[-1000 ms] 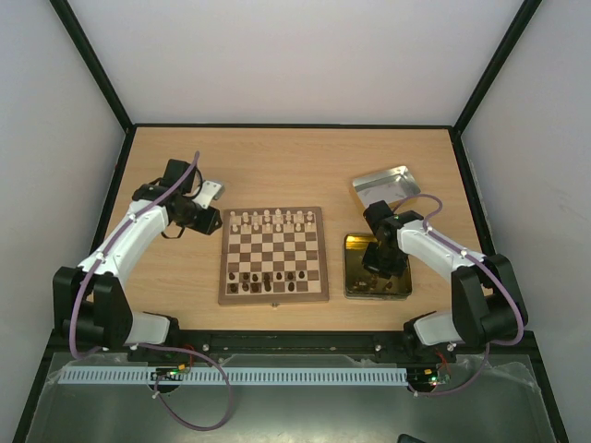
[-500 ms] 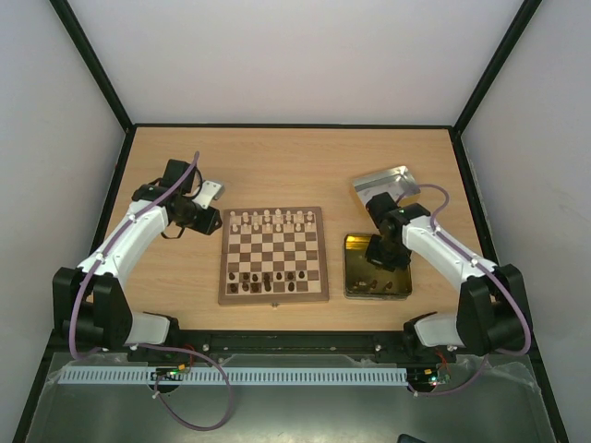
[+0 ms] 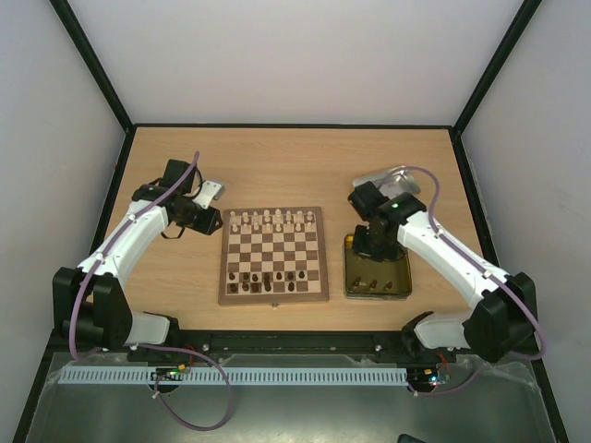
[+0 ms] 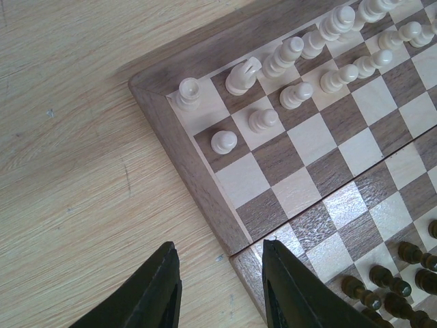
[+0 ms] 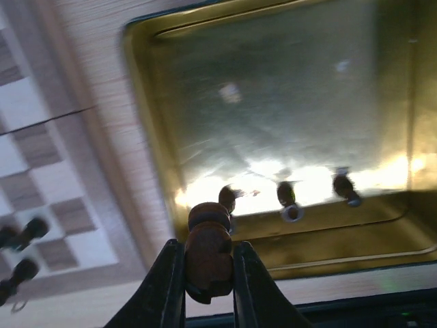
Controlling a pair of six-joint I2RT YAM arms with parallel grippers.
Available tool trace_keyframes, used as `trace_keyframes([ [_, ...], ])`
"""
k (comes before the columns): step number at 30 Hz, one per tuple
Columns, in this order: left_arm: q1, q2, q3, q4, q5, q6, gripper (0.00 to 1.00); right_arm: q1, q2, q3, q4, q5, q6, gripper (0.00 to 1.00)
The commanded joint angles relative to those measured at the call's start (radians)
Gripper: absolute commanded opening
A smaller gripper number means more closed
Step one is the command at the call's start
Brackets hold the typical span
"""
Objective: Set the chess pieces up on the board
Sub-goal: Place the chess piece on the chessboard.
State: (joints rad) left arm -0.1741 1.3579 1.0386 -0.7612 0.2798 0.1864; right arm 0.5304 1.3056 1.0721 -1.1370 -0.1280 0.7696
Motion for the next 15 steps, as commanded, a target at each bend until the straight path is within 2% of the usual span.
trace_keyframes([
  [1, -0.004, -0.019, -0.001, -0.009, 0.008, -0.001, 0.34, 0.143, 0.038, 0.077, -0.045, -0.011, 0.097, 0.02],
  [7, -0.004, -0.026, -0.009, -0.006, -0.005, 0.002, 0.35, 0.346, 0.148, 0.15, 0.014, -0.029, 0.185, 0.02],
  [15, -0.004, -0.032, -0.012, -0.008, -0.001, 0.005, 0.35, 0.472, 0.286, 0.205, 0.094, -0.052, 0.216, 0.02],
])
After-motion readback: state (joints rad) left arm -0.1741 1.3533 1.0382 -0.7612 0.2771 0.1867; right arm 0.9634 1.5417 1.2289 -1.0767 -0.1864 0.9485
